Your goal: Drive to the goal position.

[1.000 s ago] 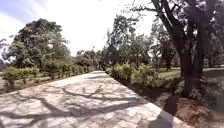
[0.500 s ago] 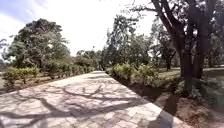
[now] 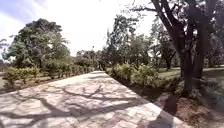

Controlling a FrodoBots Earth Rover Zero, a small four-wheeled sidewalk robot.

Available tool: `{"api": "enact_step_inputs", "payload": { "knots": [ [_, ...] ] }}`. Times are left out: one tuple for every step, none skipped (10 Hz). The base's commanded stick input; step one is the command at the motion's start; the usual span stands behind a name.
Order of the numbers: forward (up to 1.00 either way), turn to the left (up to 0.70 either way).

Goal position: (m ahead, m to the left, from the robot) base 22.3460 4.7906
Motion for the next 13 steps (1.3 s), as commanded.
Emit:
{"api": "enact_step_inputs", "payload": {
  "knots": [
    [0.70, 0.00],
    [0.70, 0.00],
    [0.70, 0.00],
    [0.70, 0.00],
    [0.70, 0.00],
    [0.70, 0.00],
    [0.70, 0.00],
    [0.70, 0.00],
    [0.70, 0.00],
    [0.70, 0.00],
    [0.70, 0.00],
    [0.70, 0.35],
    [0.70, 0.35]
  ]
}}
